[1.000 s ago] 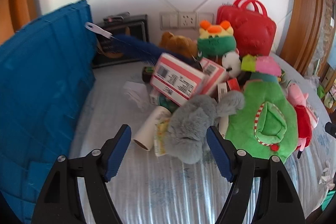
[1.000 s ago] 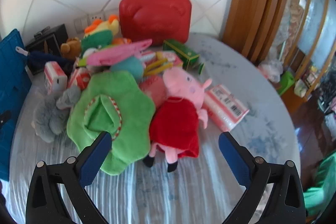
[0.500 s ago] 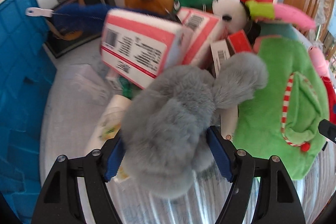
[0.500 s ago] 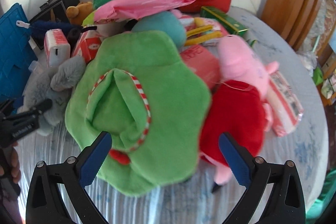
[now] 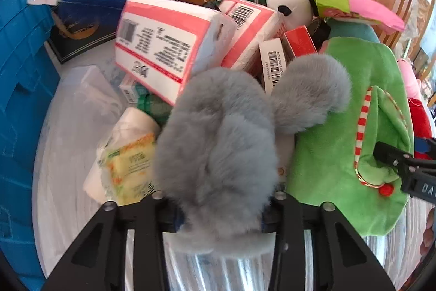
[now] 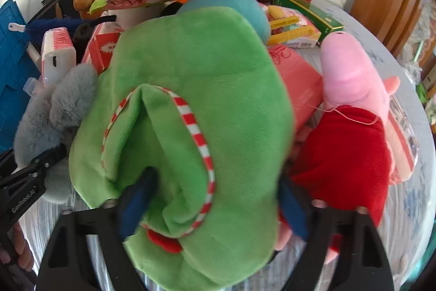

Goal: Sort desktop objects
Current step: 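Grasp the grey plush with left while right grasps the green plush, then lift and carry the grey and green plushes over the blue crate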

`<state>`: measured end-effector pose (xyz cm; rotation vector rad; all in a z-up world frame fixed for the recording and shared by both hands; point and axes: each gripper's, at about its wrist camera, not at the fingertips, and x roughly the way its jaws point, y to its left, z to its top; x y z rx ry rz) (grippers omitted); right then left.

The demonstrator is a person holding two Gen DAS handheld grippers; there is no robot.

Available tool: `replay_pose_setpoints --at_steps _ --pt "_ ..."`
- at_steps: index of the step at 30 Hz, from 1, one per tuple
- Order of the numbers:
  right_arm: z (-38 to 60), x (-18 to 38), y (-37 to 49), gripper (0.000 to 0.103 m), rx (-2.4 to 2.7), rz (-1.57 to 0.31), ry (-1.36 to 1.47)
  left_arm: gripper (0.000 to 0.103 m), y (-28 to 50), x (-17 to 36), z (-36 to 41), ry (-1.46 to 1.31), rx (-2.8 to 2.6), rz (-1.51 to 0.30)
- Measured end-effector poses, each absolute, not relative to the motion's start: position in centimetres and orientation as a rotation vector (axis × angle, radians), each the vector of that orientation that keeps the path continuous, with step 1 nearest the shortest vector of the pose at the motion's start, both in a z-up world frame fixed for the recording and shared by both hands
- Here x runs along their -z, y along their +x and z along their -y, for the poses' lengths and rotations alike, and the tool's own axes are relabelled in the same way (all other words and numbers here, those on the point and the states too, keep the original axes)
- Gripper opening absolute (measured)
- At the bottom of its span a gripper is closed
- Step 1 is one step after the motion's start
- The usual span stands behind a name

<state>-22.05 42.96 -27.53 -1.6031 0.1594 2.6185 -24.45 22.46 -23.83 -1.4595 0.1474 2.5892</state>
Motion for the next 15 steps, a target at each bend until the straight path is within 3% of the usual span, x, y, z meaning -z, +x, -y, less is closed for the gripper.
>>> replay_pose_setpoints --at_steps 2,6,7,15 --pt "-43.4 27.0 -21.4 0.053 -2.622 -0.174 -1.587 0.035 -23.6 23.2 -22.0 -1.451 -2.608 -0.133" --pt "-44.1 25.6 -19.8 0.034 -2.638 -0.186 -1.527 0.034 -21.5 21.6 -21.3 -1.426 -2.652 -0.092" --pt "-44.0 25.0 -19.3 0.022 -2.653 -0.194 -1.506 0.034 -21.0 21.2 -21.1 -1.419 -2.66 -0.078" --pt "-42.1 19.3 -15.7 0.018 -2.807 -0.119 -1.325 0.034 -18.1 15.8 -19.8 -1.239 -2.763 -0.071"
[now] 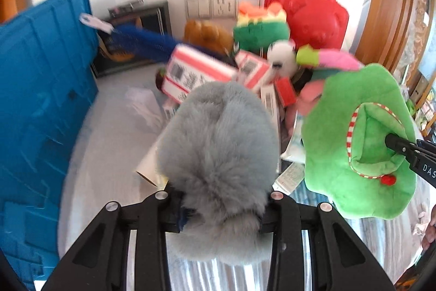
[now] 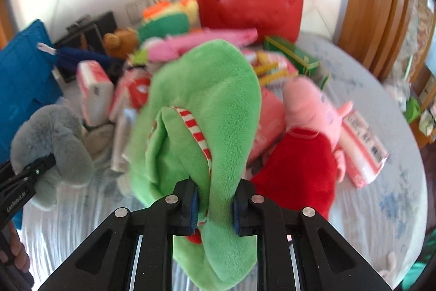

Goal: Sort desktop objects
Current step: 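Lift and carry the grey and green plushes over the blue crate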

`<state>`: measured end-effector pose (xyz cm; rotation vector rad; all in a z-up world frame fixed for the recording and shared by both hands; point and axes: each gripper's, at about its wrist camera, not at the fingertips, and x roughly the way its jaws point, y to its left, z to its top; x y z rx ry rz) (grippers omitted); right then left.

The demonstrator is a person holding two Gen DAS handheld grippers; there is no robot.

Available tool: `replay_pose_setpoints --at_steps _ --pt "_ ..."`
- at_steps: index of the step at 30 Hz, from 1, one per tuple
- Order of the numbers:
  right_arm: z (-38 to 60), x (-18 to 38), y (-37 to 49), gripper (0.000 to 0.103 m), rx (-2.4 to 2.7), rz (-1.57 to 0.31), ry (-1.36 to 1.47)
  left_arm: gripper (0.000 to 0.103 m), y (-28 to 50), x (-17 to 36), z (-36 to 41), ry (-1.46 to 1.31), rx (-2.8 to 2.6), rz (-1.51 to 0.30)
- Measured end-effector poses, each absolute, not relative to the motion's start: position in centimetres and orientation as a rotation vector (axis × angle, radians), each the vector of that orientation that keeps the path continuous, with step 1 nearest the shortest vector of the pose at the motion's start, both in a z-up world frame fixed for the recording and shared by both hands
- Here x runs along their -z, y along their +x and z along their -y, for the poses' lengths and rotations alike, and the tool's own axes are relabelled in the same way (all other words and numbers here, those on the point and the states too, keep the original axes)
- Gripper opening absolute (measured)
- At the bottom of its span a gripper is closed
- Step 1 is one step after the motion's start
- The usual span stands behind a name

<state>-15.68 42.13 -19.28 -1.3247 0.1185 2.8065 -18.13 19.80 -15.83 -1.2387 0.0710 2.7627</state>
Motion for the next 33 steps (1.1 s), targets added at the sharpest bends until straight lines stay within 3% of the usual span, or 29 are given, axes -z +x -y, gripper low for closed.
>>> replay_pose_setpoints --at_steps 18,33 --pt "-33.3 4.9 -9.1 0.018 -3.14 0.041 -0.805 0.034 -8.1 2.5 -12.1 -0.717 -3.066 0.019" --pt "-14.5 -4.6 -7.8 0.018 -3.428 0.144 -0.432 0.034 -3.9 -5.6 3.4 -0.419 -3.333 0.069"
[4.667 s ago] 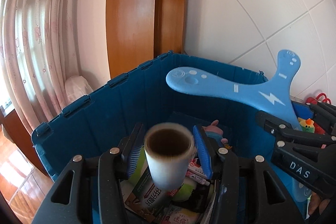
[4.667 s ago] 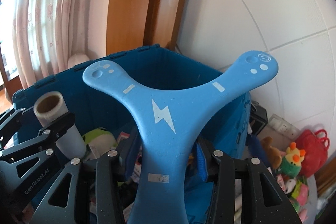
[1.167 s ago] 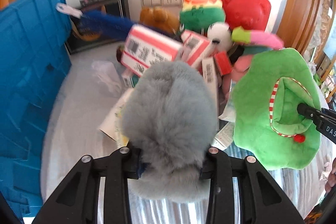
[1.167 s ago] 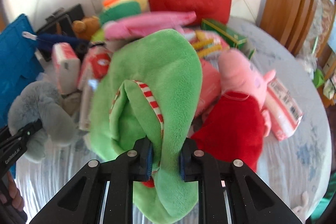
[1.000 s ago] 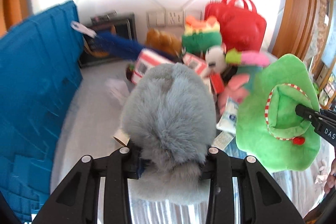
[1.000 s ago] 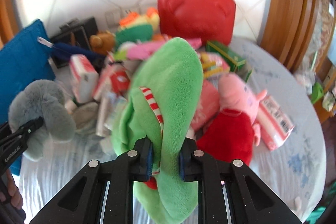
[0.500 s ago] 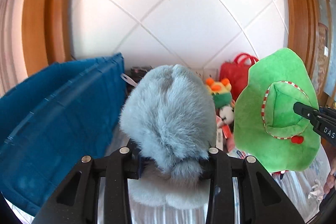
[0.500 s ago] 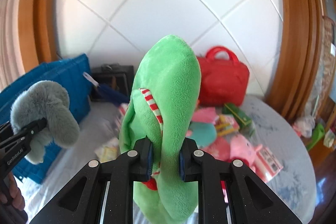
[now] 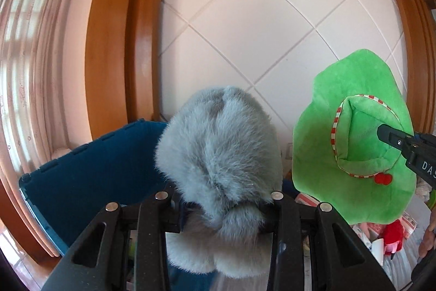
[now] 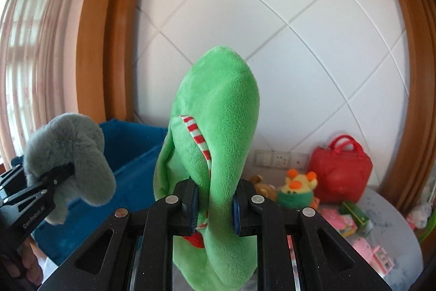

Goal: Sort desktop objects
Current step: 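Lift and carry the grey and green plushes over the blue crate, then open both grippers to drop the plushes into the crate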

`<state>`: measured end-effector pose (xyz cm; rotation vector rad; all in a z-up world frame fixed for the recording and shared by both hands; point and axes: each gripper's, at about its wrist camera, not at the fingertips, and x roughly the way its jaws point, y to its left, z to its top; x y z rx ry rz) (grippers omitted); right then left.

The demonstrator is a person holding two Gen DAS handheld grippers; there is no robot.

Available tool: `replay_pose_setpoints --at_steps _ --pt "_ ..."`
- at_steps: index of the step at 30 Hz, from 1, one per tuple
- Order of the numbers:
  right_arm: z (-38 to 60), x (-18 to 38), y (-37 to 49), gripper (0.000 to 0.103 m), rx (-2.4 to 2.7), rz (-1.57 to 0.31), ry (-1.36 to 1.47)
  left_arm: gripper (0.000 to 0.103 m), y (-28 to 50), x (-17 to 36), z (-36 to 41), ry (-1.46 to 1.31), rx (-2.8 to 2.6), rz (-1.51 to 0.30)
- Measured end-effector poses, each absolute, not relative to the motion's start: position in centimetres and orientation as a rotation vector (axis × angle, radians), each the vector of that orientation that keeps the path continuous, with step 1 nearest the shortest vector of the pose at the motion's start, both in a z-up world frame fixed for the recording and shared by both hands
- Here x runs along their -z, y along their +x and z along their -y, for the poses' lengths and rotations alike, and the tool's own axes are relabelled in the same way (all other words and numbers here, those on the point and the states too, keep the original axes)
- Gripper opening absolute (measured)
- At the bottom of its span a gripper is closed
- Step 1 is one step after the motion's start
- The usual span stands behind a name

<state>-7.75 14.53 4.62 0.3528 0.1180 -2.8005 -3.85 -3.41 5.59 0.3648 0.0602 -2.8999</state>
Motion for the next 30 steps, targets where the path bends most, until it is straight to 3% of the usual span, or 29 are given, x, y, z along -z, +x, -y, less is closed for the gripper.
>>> replay_pose_setpoints --at_steps 7,16,30 --pt "-4.5 -6.4 -9.8 0.018 2.716 -0.145 0.312 0.034 -4.6 -6.3 12.5 0.395 2.778 -0.084" --pt "6.7 -4.8 -13.3 0.018 2.651 -0.208 0.428 0.034 -8.4 -3.7 22.6 0.641 2.642 -0.131" --pt "11.5 -0.2 -16.8 0.024 2.576 -0.377 0.771 0.035 -11.1 -2.6 26.0 0.902 2.584 -0.191"
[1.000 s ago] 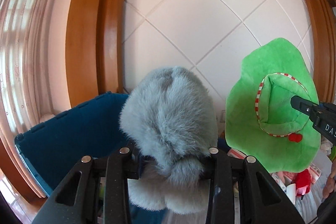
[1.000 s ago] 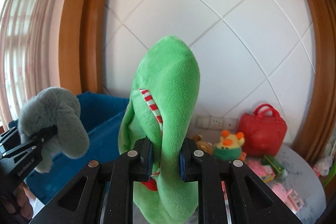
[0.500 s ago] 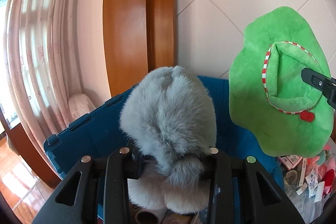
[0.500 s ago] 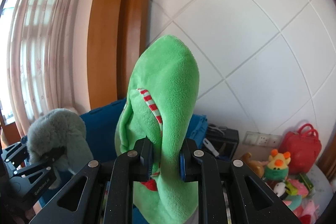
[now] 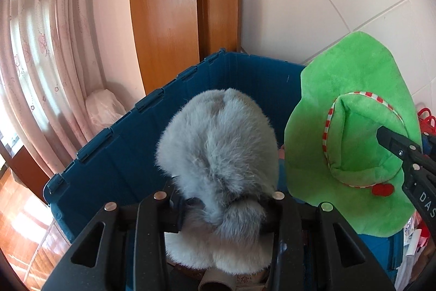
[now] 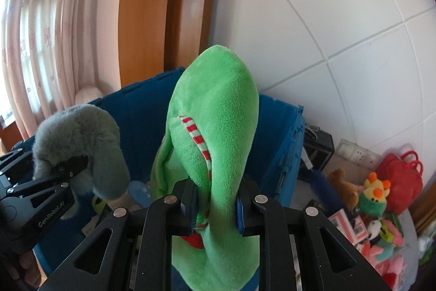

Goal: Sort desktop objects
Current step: 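Open both grippers to drop the plushes into the crate, then move both tools back over the table pile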

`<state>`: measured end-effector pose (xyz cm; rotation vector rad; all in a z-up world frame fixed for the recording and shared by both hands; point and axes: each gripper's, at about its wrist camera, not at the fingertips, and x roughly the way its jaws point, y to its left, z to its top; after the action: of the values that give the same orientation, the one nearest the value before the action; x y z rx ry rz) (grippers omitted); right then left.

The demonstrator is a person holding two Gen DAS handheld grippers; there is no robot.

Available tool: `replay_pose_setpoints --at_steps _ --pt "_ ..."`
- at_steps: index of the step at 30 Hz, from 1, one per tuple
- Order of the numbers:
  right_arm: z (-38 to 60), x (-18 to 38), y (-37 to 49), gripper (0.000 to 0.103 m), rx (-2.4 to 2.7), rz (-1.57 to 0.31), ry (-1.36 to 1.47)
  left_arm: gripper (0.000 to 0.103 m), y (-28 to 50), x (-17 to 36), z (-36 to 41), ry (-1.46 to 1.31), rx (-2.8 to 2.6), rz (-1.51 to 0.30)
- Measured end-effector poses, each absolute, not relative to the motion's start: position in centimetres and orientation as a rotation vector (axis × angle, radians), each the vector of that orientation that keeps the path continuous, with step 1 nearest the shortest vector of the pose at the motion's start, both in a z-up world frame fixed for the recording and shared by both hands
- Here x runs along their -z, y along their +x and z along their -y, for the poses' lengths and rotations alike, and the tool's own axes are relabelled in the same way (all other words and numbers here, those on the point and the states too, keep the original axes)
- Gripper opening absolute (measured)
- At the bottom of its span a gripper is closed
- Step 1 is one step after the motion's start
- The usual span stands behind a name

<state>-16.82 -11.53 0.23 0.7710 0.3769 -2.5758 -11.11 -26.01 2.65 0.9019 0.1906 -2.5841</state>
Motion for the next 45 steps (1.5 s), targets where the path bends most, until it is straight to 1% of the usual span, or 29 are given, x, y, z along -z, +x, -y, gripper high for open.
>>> replay_pose_setpoints --at_steps 3,4,5,6,7,8,10,12,18,23,27,31,35,39,45 --pt "11.9 0.4 -16.8 0.027 2.567 -0.4 0.797 0.04 -11.3 -2.4 25.7 0.92 2.571 -0.163" --pt "12.0 0.5 -16.8 0.034 2.566 -0.405 0.8 0.042 -11.2 -2.4 25.8 0.918 2.566 -0.163" --pt "12.1 0.5 -16.7 0.048 2.565 -0.407 0.798 0.043 -11.1 -2.4 25.8 0.914 2.559 -0.161" --pt "12.0 0.6 -16.5 0.058 2.565 -0.409 0.791 0.045 -11.1 -2.5 26.1 0.909 2.552 -0.157" --pt "12.1 0.6 -16.4 0.08 2.57 -0.414 0.788 0.052 -10.9 -2.6 26.1 0.9 2.549 -0.154" --pt "12.0 0.5 -16.2 0.094 2.575 -0.42 0.78 0.06 -10.7 -2.7 26.1 0.888 2.546 -0.151" --pt "11.9 0.2 -15.6 0.096 2.589 -0.427 0.747 0.068 -10.1 -2.7 26.2 0.856 2.541 -0.141" --pt "11.7 0.1 -15.3 0.103 2.603 -0.427 0.734 0.071 -9.4 -2.7 26.0 0.833 2.538 -0.139" --pt "10.7 -0.7 -13.2 0.103 2.63 -0.421 0.679 0.071 -7.6 -2.7 26.4 0.788 2.536 -0.152" --pt "9.3 -1.1 -10.8 0.103 2.65 -0.427 0.614 0.071 -5.7 -2.8 25.8 0.746 2.57 -0.201" --pt "7.8 -1.4 -9.1 0.103 2.677 -0.437 0.57 0.071 -4.3 -3.1 24.0 0.708 2.616 -0.226" --pt "5.2 -1.6 -7.6 0.103 2.712 -0.428 0.532 0.071 -3.4 -3.8 21.6 0.659 2.643 -0.206" --pt "1.6 -1.8 -6.5 0.103 2.768 -0.392 0.506 0.071 -2.7 -4.9 18.4 0.611 2.684 -0.185" --pt "-3.1 -1.8 -5.8 0.103 2.82 -0.32 0.508 0.071 -2.3 -6.1 14.7 0.557 2.764 -0.174" --pt "-13.3 -1.0 -5.7 0.103 2.95 -0.199 0.581 0.071 -3.0 -7.2 8.0 0.523 2.877 -0.144"
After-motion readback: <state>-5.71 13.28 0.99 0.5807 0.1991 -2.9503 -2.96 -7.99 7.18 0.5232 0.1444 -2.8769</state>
